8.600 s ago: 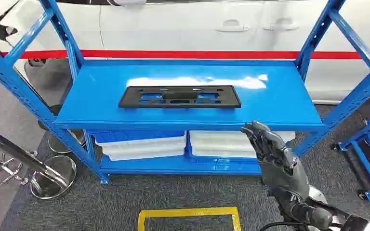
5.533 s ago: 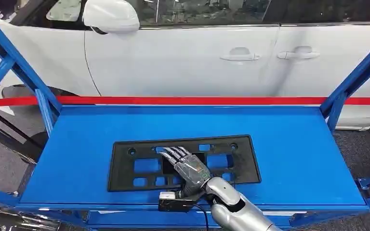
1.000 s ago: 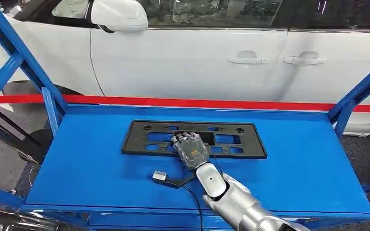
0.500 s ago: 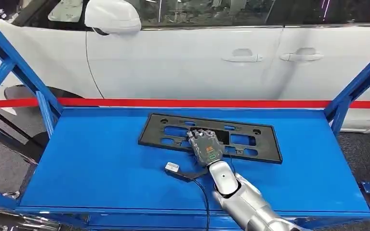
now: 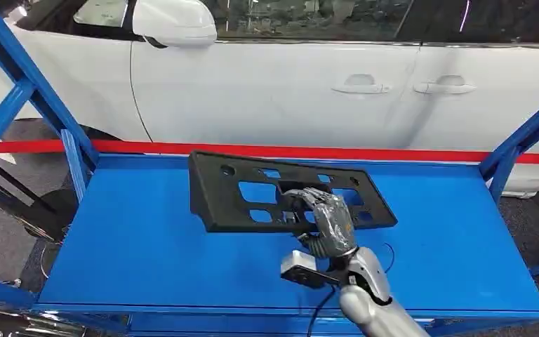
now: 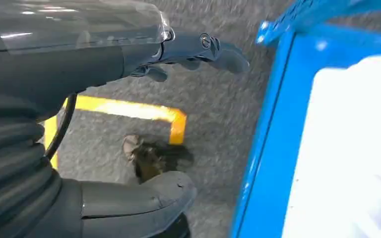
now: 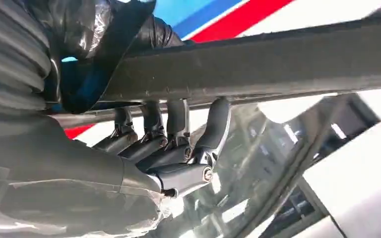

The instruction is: Take the parts from the cabinet and place them on the table.

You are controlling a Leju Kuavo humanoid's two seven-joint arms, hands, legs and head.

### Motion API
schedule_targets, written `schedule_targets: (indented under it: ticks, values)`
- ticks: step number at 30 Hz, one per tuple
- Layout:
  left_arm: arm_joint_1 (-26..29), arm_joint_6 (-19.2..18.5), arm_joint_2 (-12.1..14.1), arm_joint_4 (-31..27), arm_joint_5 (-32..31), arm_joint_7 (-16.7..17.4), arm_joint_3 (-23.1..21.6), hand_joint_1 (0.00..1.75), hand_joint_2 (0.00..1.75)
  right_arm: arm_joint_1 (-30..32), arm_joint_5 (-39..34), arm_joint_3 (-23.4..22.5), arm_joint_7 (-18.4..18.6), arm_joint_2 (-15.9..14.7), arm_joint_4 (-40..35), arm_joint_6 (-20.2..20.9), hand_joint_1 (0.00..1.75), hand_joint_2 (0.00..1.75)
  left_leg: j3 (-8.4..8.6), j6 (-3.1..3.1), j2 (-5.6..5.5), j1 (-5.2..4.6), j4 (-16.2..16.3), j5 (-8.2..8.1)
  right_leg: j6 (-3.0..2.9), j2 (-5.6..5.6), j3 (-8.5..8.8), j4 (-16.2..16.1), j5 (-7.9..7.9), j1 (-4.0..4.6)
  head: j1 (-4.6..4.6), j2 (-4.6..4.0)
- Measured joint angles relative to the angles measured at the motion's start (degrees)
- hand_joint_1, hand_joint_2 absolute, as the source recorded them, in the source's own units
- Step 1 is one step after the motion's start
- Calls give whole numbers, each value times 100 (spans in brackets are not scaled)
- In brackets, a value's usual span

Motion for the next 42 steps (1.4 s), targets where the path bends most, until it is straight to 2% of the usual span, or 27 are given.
schedule_targets:
  ticks: [2, 3, 7, 8, 9, 10, 12, 13, 14, 15, 17, 18, 19, 22, 23, 25, 27, 28, 29, 31, 33, 34, 37, 38, 39, 40, 42]
  values:
    - [14, 31, -22, 0, -65, -146, 2, 0, 175, 342, -584, -199, -444, -175, -688, 241, 143, 175, 32, -22, -41, -1, 1, -22, -77, 2, 539, -1082, 527, 16, 2, 0]
    - [23, -18, -24, 2, -94, -153, 2, 0, 175, 375, -885, -258, -612, -199, -930, 448, 143, 175, 29, -53, -25, -27, 10, -42, -109, -5, 697, -1433, 555, 39, 0, 0]
    - [15, -289, -24, 2, -98, -255, 2, 0, 175, 734, -1976, -397, -1259, -220, -1813, 1408, 143, 175, 28, -185, -13, -58, 6, -62, -162, -2, 663, -1435, 544, 59, -2, 0]
    - [13, -300, -13, 2, -98, -264, 4, 0, 175, 773, -2091, -397, -1313, -216, -1990, 1543, 143, 175, 5, -216, -7, -51, 46, -121, -210, -14, 681, -1495, 578, -5, -4, 0]
    - [10, -304, -20, 2, -98, -275, 4, 0, 175, 794, -2180, -397, -1328, -214, -2187, 1610, 143, 175, -47, -235, -6, -45, 203, -253, -233, -15, 690, -1502, 579, 0, -4, 0]
    - [11, -320, -26, 2, -100, -279, 4, 0, 175, 802, -2215, -397, -1335, -209, -2327, 1639, 143, 175, -209, -253, -6, -37, 581, -499, -267, -22, 687, -1499, 575, 1, -2, 0]
    - [17, -326, -26, 2, -100, -281, 2, 0, 175, 864, -2237, -411, -1335, -205, -2516, 1674, 143, 175, -653, -291, -6, -29, 1565, -949, -290, -39, 684, -1488, 560, 24, -4, 0]
    - [21, -326, -24, 2, -100, -282, 2, 0, 175, 899, -2239, -413, -1335, -205, -2573, 1674, 143, 175, -796, -302, -5, -29, 1869, -1016, -294, -43, 680, -1475, 557, 31, -4, 0]
    - [23, -326, -24, 2, -98, -282, 2, 0, 175, 921, -2241, -415, -1335, -205, -2610, 1676, 143, 175, -809, -302, -4, -28, 1892, -943, -304, -42, 681, -1463, 549, 34, -4, 0]
    - [21, -326, -24, 2, -98, -282, 4, 0, 175, 937, -2241, -415, -1333, -207, -2652, 1680, 143, 175, -693, -293, -4, -28, 1636, -739, -302, -35, 684, -1451, 540, 35, -4, 0]
    - [15, -326, -20, 2, -100, -282, 2, 0, 175, 950, -2257, -419, -1333, -205, -2739, 1676, 143, 175, -184, -251, -1, -29, 584, -195, -273, -15, 714, -1426, 510, 36, -4, 0]
    - [14, -326, -20, 2, -98, -284, 4, 0, 175, 951, -2257, -419, -1333, -205, -2768, 1676, 143, 175, -8, -214, 4, -34, 178, -96, -262, -13, 720, -1427, 504, 35, -2, 0]
    - [4, -326, -17, 2, -98, -284, 4, 0, 175, 951, -2259, -421, -1335, -205, -2790, 1674, 143, 175, 36, -203, -2, -77, 53, -133, -227, -4, 700, -1393, 490, 74, -4, 0]
    - [9, -322, -17, 2, -100, -292, 4, 0, 175, 976, -2441, -428, -1385, -205, -2838, 1812, 143, 175, 28, -130, -22, -99, 57, -101, -141, -4, 692, -1444, 538, 45, -2, 0]
    - [15, -304, -20, 2, -100, -277, 4, 0, 175, 977, -2824, -432, -1486, -196, -2879, 2088, 143, 175, 41, -48, -9, -26, -6, -19, -99, 4, 677, -1407, 512, 69, -4, 0]
    - [4, -245, -20, 2, -120, -214, 4, 0, 175, 939, -3901, -435, -1375, -112, -3023, 2817, 143, 175, 23, 6, 5, -26, -16, 12, -67, 0, 540, -1008, 129, 49, -2, 0]
    - [1, -199, -22, 2, -166, -179, 4, 0, 175, 884, -4888, -437, -925, 9, -3120, 3393, 143, 175, 0, 24, 28, -30, -15, 22, -32, 0, 162, -70, -369, 21, -2, 0]
    - [1, -171, -24, 2, -216, -146, 4, 0, 175, 885, -5213, -439, -702, 51, -3144, 3637, 143, 175, -16, 29, 31, -30, -8, 26, -10, -2, 13, 295, -500, 7, 0, 0]
    - [3, -145, -26, 2, -262, -111, 4, 0, 175, 893, -5440, -439, -561, 68, -3155, 3867, 143, 175, -33, 26, 30, -28, 5, 29, 12, -4, -38, 455, -512, -23, -2, 0]
    - [19, -96, -68, 2, -348, -69, 0, 0, 175, 931, -5524, -439, -497, 64, -3168, 4308, 143, 175, -41, 17, 20, -23, 20, 34, 36, -5, 285, -86, -145, -74, 0, 0]
    - [26, -70, -105, 2, -409, -39, -11, 0, 175, 946, -5367, -437, -491, 51, -3168, 4590, 143, 175, -40, -17, 3, -14, 34, 46, 27, -4, 850, -1160, 333, -95, 0, 0]
    - [26, -48, -107, 2, -439, -30, -20, 0, 175, 943, -5291, -424, -498, 51, -3168, 4668, 143, 175, -69, -65, -2, -40, 43, 60, 16, 13, 959, -1409, 308, -81, 0, 0]
    - [20, -35, -118, 2, -503, -8, -46, 0, 175, 943, -5183, -413, -495, 49, -3170, 4686, 143, 175, -149, -199, -11, -39, 47, 138, -60, 28, 848, -1393, 364, -24, -4, 0]
    - [28, -31, -125, 2, -522, -4, -48, 0, 175, 929, -5159, -413, -508, 46, -3172, 4709, 143, 175, -161, -244, -13, -36, 50, 166, -115, 23, 826, -1411, 405, -19, -2, 0]
    - [28, -20, -125, 4, -531, 9, -48, 0, 175, 910, -5133, -413, -530, 46, -3174, 4736, 143, 175, -203, -261, -16, -1, 123, 55, -186, -17, 799, -1450, 465, -69, -2, 0]
    - [29, -16, -127, 2, -540, 11, -50, 0, 175, 907, -5085, -413, -563, 44, -3179, 4760, 143, 175, -285, -267, -6, -18, 305, -183, -233, -19, 759, -1455, 504, -51, -4, 0]
    - [25, 11, -125, 2, -570, 55, -53, 0, 175, 919, -4933, -413, -692, 33, -3242, 4769, 143, 175, -575, -287, -6, -7, 1156, -779, -295, -42, 635, -1430, 579, -23, -7, 0]
